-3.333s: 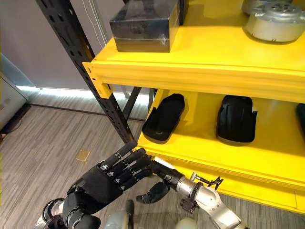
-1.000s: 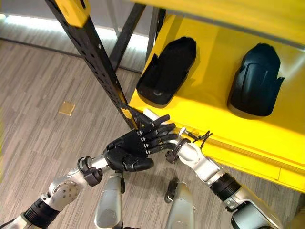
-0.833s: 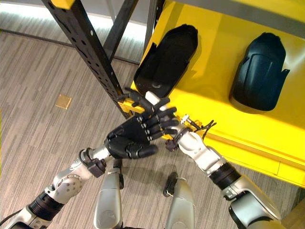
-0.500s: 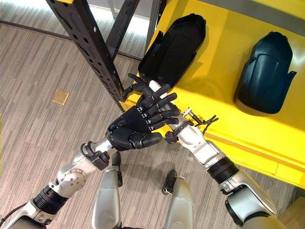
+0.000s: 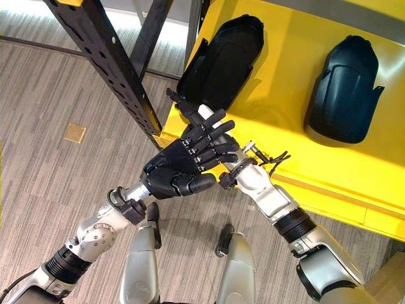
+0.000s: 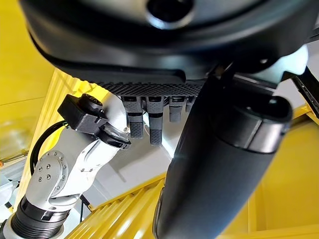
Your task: Move parts from the plastic box to the shelf.
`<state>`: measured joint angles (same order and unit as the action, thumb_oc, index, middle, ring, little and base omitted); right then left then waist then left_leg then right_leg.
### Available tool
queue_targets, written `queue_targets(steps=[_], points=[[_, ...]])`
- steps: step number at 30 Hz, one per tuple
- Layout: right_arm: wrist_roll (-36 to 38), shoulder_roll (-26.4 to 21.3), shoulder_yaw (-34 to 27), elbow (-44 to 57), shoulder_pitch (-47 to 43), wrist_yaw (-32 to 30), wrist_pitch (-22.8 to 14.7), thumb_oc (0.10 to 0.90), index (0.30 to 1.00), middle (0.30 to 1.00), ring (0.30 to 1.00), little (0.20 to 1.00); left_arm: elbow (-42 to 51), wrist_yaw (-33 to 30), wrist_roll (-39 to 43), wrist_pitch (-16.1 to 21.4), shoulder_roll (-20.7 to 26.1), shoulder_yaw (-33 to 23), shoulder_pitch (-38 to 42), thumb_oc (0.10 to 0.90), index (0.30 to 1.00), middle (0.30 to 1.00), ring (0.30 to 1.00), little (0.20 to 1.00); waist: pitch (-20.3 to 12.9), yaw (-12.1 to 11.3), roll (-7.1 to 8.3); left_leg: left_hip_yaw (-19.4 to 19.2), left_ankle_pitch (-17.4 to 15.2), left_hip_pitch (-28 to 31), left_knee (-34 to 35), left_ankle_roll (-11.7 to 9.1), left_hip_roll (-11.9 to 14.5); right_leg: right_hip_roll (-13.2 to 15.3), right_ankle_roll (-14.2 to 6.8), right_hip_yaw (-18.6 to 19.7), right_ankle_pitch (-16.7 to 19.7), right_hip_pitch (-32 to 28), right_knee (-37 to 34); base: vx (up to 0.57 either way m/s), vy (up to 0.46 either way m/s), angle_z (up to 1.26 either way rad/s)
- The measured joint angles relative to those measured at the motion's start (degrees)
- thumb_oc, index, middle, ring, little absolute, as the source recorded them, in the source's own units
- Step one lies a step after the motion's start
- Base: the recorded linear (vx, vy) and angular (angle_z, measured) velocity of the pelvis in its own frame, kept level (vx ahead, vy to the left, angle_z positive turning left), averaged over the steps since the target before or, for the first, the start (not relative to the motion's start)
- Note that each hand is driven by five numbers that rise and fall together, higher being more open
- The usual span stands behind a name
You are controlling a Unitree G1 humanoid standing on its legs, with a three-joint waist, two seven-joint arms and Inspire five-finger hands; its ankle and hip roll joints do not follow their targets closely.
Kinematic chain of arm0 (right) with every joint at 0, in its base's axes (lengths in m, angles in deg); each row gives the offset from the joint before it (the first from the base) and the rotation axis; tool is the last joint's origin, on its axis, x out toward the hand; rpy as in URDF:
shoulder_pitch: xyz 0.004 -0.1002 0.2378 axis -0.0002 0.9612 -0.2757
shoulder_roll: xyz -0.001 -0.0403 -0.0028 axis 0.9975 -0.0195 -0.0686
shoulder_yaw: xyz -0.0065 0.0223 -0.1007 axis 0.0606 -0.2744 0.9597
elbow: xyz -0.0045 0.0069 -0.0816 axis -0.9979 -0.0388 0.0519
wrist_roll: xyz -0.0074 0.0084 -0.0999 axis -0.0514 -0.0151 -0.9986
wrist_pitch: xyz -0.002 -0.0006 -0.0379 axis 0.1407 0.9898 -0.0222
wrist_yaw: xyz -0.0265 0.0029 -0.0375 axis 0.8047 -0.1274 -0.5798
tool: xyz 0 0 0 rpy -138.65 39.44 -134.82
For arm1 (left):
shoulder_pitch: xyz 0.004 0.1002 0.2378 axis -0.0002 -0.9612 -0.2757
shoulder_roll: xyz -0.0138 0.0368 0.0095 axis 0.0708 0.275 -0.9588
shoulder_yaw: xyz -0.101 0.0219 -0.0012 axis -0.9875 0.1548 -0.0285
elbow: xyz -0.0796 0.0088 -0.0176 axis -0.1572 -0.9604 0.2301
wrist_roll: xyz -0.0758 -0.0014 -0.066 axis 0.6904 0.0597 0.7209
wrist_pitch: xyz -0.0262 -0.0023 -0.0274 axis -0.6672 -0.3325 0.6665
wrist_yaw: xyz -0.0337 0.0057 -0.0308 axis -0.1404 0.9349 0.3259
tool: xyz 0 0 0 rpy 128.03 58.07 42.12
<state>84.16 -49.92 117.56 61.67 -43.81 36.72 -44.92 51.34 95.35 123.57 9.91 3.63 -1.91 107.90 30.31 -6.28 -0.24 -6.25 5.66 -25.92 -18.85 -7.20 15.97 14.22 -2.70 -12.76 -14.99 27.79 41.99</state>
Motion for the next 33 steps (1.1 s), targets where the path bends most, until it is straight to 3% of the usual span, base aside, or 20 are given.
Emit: queue_targets(steps=[9,33], points=[[0.3,0.1,-0.7,0.4,1.2,-0.8,0.2,0.9,1.0,1.0,1.0,1.0,0.0,0.1,0.0,-0.3,-0.1,0.0,0.0,0.9,1.0,1.0,1.0,1.0,0.0,0.6,0.03,-0.6,-0.5,0.1,-0.8,0.0,0.0,0.0,-0.2,1.0,0.2,0.1,0.1,0.0,0.001,-0.01],[2.5,0.5,-4.0,0.3,3.2,-4.3,0.6,0.9,1.0,1.0,1.0,1.0,-2.5,-0.2,-1.8,-1.3,-4.3,-0.5,3.4,0.9,1.0,1.0,1.0,1.0,0.1,4.8,0.25,-2.5,-2.0,0.4,-2.6,0.1,1.0,-0.7,-0.2,2.7,0.6,0.8,0.3,0.0,0.004,-0.04]])
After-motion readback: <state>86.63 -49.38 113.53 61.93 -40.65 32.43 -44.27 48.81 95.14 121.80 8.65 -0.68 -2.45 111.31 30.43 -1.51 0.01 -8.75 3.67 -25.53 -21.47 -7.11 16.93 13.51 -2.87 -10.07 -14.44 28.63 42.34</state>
